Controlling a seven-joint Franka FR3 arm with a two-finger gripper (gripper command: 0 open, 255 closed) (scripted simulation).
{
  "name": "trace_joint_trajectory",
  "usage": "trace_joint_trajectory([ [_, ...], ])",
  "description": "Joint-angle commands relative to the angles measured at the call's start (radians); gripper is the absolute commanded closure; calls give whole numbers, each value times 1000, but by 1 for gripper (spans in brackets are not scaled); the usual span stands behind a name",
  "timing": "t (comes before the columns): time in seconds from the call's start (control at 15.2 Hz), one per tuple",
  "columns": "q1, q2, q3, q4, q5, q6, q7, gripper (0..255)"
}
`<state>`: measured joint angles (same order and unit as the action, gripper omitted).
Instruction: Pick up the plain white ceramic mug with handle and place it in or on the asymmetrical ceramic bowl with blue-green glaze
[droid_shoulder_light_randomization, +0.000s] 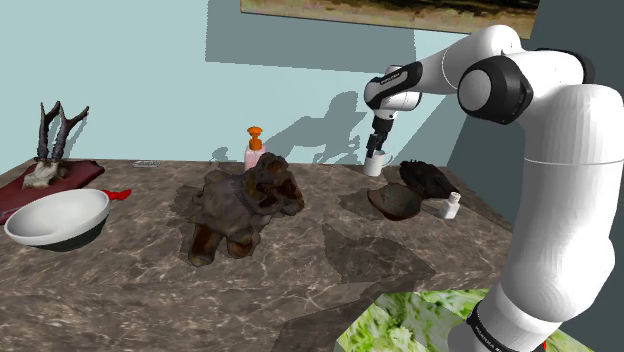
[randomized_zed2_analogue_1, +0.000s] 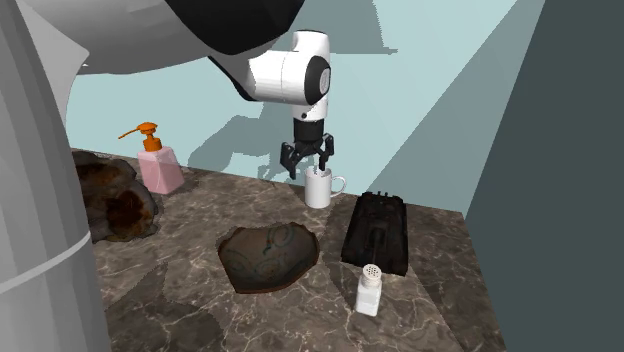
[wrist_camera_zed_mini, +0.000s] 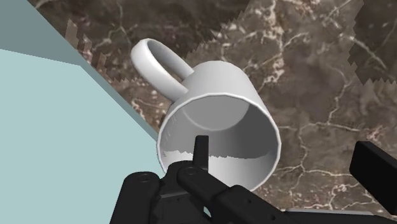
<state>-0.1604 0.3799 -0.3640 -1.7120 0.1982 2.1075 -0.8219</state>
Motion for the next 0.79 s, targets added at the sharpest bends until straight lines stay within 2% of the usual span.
trace_joint_trajectory([
  [0.0,-2,17,4,-11,8,27,-5,0],
  [0.53,-2,17,4,-11,8,27,-5,0],
  [0.59,-2,17,4,-11,8,27,-5,255],
  [0.73,-2,17,4,-11,8,27,-5,255],
])
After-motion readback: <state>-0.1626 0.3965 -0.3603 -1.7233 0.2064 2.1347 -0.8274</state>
